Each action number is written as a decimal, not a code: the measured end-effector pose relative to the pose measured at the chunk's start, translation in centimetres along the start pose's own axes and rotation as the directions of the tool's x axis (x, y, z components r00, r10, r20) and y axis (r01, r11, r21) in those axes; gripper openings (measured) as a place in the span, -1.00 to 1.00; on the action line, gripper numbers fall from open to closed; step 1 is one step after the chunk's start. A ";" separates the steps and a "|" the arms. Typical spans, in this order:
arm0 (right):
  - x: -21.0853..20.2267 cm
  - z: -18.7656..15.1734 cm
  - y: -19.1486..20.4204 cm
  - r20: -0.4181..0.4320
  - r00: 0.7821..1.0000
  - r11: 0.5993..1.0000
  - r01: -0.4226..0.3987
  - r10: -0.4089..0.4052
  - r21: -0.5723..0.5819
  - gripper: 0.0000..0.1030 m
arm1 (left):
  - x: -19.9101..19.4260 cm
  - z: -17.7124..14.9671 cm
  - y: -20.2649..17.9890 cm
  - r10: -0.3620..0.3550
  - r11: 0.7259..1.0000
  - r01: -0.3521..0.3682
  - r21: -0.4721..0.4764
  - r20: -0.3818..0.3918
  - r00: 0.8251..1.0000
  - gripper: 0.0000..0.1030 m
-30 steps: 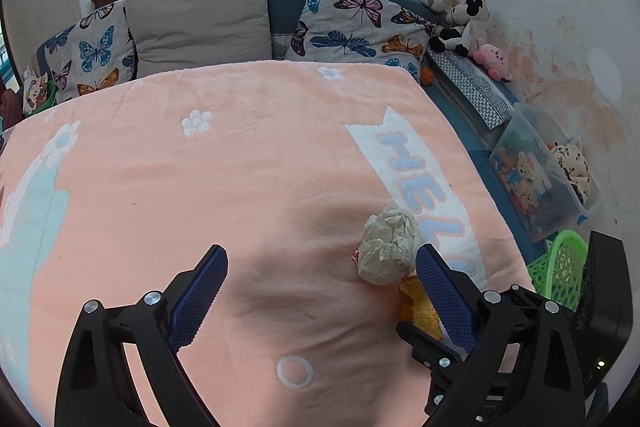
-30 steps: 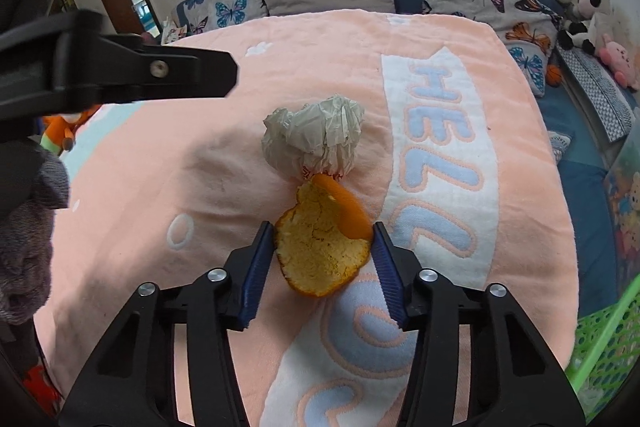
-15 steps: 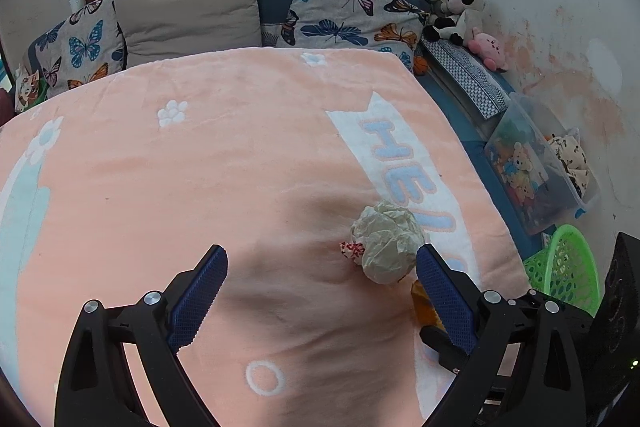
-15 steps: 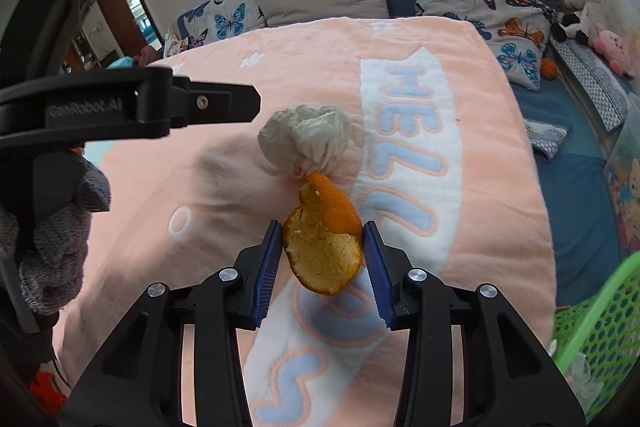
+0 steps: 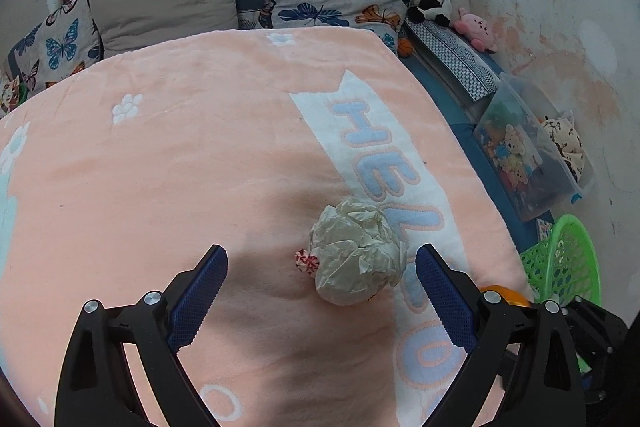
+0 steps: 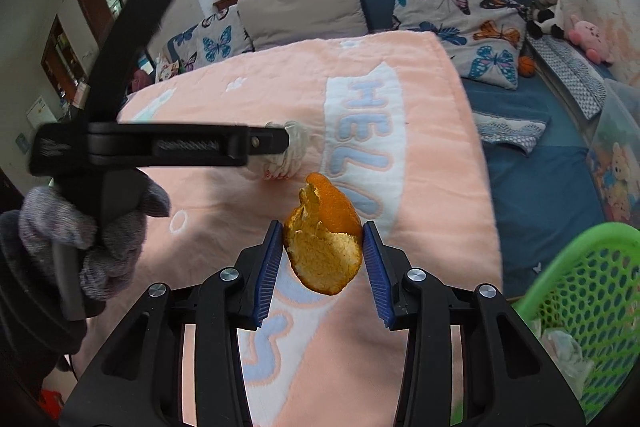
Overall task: Collect trash
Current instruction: 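Lift the orange peel with the right tool while the left grasps the crumpled paper, then drop the orange peel and crumpled paper into the green basket, opening both tools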
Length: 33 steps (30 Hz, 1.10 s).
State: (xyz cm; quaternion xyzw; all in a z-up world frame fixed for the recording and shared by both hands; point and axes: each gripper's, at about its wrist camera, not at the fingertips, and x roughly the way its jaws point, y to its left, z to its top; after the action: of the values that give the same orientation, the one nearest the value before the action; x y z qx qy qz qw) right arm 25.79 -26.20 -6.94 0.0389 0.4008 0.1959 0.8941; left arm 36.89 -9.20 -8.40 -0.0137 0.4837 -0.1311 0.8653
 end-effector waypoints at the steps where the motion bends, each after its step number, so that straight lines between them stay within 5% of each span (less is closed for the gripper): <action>1: -0.3 0.0 -0.1 0.004 1.000 1.000 0.002 -0.002 0.005 -0.20 | 0.2 0.0 -0.1 -0.001 1.000 0.001 0.004 -0.001 1.000 0.77; 9: -3.3 -1.1 -1.2 0.037 0.998 0.998 0.040 -0.041 0.041 -0.19 | 0.8 -0.3 -0.3 -0.081 0.997 0.081 -0.010 -0.002 0.997 0.04; 12: -4.4 -1.8 -1.7 0.048 0.997 0.996 0.055 -0.058 0.063 -0.19 | 0.3 -0.7 -1.0 -0.070 0.997 0.070 0.020 0.010 0.997 -0.07; 33: -12.4 -7.5 -7.1 0.078 0.971 0.962 0.208 -0.225 0.179 -0.19 | -7.5 -5.3 -7.6 -0.168 0.979 0.157 0.133 0.071 0.983 -0.13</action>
State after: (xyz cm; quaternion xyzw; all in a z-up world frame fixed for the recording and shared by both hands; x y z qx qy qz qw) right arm 15.12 -38.11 -4.91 0.0803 0.3737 0.0599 0.9221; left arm 27.05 -14.21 -3.82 -0.0036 0.4360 -0.2311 0.8698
